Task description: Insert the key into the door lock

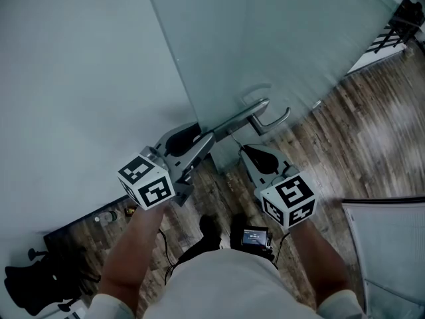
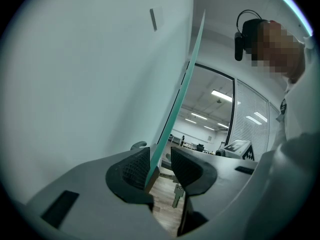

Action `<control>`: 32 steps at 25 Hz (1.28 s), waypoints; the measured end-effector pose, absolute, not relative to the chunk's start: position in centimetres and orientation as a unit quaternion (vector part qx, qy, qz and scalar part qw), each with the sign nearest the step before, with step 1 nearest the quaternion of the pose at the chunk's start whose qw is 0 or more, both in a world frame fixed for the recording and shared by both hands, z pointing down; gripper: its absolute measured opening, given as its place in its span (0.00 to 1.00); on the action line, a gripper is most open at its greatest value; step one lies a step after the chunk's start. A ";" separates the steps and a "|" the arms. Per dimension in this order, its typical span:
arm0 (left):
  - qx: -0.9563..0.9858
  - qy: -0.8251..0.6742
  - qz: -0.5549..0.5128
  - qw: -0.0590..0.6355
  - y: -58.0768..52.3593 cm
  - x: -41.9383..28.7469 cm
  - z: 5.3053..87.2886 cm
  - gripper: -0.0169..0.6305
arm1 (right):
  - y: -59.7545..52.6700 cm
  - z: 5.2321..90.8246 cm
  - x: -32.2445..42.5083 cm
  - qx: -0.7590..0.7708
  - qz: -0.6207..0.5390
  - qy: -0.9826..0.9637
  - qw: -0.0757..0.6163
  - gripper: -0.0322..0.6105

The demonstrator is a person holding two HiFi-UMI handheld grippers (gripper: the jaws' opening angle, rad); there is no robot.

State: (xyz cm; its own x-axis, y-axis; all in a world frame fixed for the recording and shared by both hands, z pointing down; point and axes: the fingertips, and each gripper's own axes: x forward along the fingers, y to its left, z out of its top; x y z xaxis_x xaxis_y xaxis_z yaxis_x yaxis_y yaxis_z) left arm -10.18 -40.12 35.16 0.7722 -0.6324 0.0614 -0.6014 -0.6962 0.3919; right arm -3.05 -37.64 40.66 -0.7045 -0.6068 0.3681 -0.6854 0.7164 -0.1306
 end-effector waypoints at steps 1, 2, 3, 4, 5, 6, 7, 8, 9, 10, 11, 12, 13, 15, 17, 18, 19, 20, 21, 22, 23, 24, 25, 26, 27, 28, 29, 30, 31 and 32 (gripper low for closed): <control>0.920 -0.335 -0.039 0.199 -40.1 -10.2 35.2 0.24 | -37.7 40.7 -3.1 0.354 0.129 -0.914 0.153 0.08; 0.920 -0.335 -0.038 0.199 -40.1 -10.2 35.2 0.24 | -37.7 40.7 -3.2 0.354 0.129 -0.914 0.153 0.08; 0.920 -0.335 -0.037 0.201 -40.1 -10.2 35.2 0.24 | -37.8 40.8 -3.2 0.354 0.131 -0.913 0.153 0.08; 0.920 -0.335 -0.036 0.202 -40.2 -10.2 35.2 0.24 | -37.8 40.9 -3.1 0.354 0.133 -0.913 0.153 0.08; 0.920 -0.335 -0.035 0.202 -40.2 -10.1 35.2 0.24 | -37.8 40.9 -3.2 0.355 0.134 -0.913 0.153 0.08; 0.920 -0.335 -0.036 0.202 -40.2 -10.1 35.2 0.24 | -37.9 40.9 -3.2 0.355 0.133 -0.913 0.153 0.08; 0.920 -0.335 -0.036 0.202 -40.2 -10.1 35.2 0.24 | -37.9 41.0 -3.3 0.355 0.133 -0.913 0.154 0.08; 0.919 -0.335 -0.037 0.202 -40.2 -10.2 35.2 0.24 | -38.0 41.0 -3.3 0.355 0.132 -0.913 0.154 0.08; 0.919 -0.336 -0.037 0.202 -40.1 -10.1 35.2 0.24 | -38.0 41.1 -3.3 0.355 0.132 -0.912 0.154 0.08; 0.919 -0.336 -0.037 0.203 -40.1 -10.1 35.2 0.24 | -38.0 41.1 -3.3 0.356 0.133 -0.912 0.154 0.08; 0.919 -0.336 -0.037 0.203 -40.1 -10.1 35.2 0.24 | -38.0 41.2 -3.4 0.357 0.134 -0.912 0.153 0.08; 0.919 -0.335 -0.038 0.203 -40.1 -10.1 35.2 0.24 | -38.1 41.2 -3.4 0.357 0.135 -0.912 0.153 0.08; 0.919 -0.335 -0.038 0.203 -40.1 -10.1 35.2 0.24 | -38.2 41.3 -3.5 0.357 0.136 -0.911 0.153 0.08; 0.920 -0.332 -0.041 0.203 -40.1 -10.1 35.2 0.24 | -38.4 41.4 -3.7 0.357 0.137 -0.911 0.153 0.08; 0.920 -0.332 -0.041 0.203 -40.1 -10.1 35.2 0.24 | -38.5 41.4 -3.8 0.358 0.137 -0.911 0.153 0.08; 0.920 -0.332 -0.041 0.204 -40.1 -10.1 35.2 0.24 | -38.6 41.4 -3.8 0.358 0.136 -0.911 0.153 0.08; 0.920 -0.332 -0.042 0.205 -40.1 -10.1 35.2 0.24 | -38.6 41.4 -3.8 0.358 0.136 -0.911 0.153 0.08; 0.920 -0.332 -0.043 0.205 -40.1 -10.1 35.2 0.24 | -38.6 41.4 -3.8 0.358 0.135 -0.911 0.153 0.08; 0.919 -0.333 -0.043 0.205 -40.0 -10.1 35.2 0.24 | -38.6 41.4 -3.8 0.358 0.135 -0.911 0.153 0.08; 0.918 -0.335 -0.043 0.206 -40.0 -10.1 35.1 0.24 | -38.6 41.4 -3.8 0.358 0.135 -0.911 0.153 0.08; 0.918 -0.336 -0.044 0.206 -40.0 -10.1 35.1 0.24 | -38.6 41.4 -3.8 0.359 0.134 -0.911 0.154 0.08; 0.918 -0.336 -0.044 0.205 -40.0 -10.1 35.1 0.24 | -38.6 41.4 -3.8 0.359 0.133 -0.911 0.154 0.08; 0.919 -0.336 -0.044 0.203 -40.1 -10.1 35.2 0.24 | -38.6 41.5 -3.9 0.360 0.131 -0.911 0.155 0.08; 0.919 -0.335 -0.044 0.202 -40.1 -10.1 35.2 0.24 | -38.7 41.5 -3.9 0.360 0.129 -0.910 0.156 0.08; 0.919 -0.336 -0.044 0.202 -40.1 -10.2 35.2 0.24 | -38.9 41.5 -4.0 0.361 0.128 -0.911 0.157 0.08; 0.918 -0.337 -0.043 0.204 -40.1 -10.2 35.1 0.24 | -39.1 41.4 -4.2 0.360 0.128 -0.911 0.156 0.08; 0.918 -0.336 -0.042 0.205 -40.1 -10.1 35.1 0.24 | -39.2 41.4 -4.2 0.360 0.128 -0.911 0.155 0.08; 0.918 -0.335 -0.041 0.205 -40.1 -10.1 35.1 0.24 | -39.3 41.4 -4.3 0.360 0.129 -0.911 0.154 0.08; 0.919 -0.334 -0.041 0.206 -40.1 -10.0 35.1 0.24 | -39.4 41.3 -4.3 0.361 0.129 -0.911 0.154 0.08; 0.919 -0.334 -0.041 0.207 -40.2 -10.0 35.1 0.24 | -39.5 41.4 -4.3 0.360 0.129 -0.911 0.154 0.08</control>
State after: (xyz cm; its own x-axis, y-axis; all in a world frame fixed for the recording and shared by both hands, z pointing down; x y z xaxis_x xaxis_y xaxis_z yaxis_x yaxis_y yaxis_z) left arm -10.01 -40.18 35.12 0.7740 -0.6301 0.0627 -0.5963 -0.6920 0.4068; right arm -4.33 -39.54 41.37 -0.6928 -0.6167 0.3738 -0.6963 0.7069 -0.1245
